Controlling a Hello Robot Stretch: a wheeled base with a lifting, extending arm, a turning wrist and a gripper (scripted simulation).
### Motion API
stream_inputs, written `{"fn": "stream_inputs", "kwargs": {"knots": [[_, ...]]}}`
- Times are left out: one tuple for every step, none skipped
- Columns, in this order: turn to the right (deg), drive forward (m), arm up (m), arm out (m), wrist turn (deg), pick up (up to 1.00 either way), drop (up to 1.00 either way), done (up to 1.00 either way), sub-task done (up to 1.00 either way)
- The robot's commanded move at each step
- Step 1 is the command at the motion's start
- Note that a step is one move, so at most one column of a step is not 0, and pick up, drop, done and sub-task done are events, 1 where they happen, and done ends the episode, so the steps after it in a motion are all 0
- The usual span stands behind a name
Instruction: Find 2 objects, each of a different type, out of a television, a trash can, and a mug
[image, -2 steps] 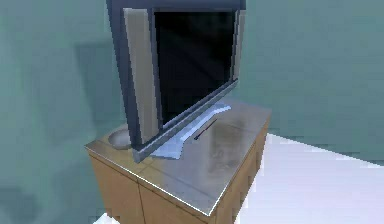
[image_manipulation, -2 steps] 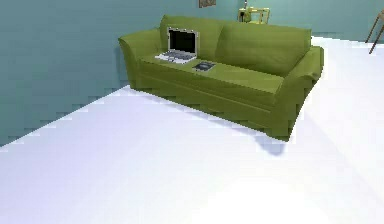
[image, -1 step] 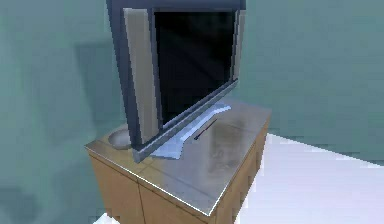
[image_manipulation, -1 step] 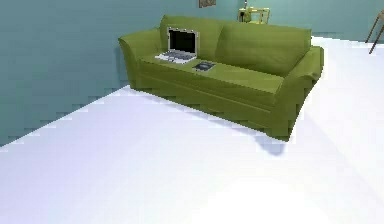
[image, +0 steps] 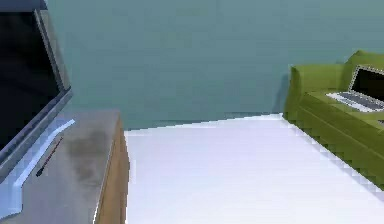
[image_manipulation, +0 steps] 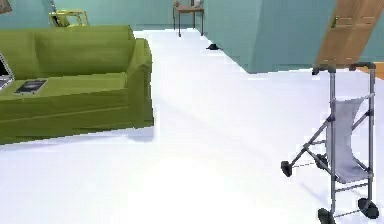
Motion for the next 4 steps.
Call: {"fn": "stream_inputs", "kwargs": {"knots": [[45.0,0.0,0.0,0.0,0.0,0.0,0.0,0.0,0.0],[45.0,0.0,0.0,0.0,0.0,0.0,0.0,0.0,0.0],[12.0,0.0,0.0,0.0,0.0,0.0,0.0,0.0,0.0],[0.0,1.0,0.0,0.0,0.0,0.0,0.0,0.0,0.0]]}}
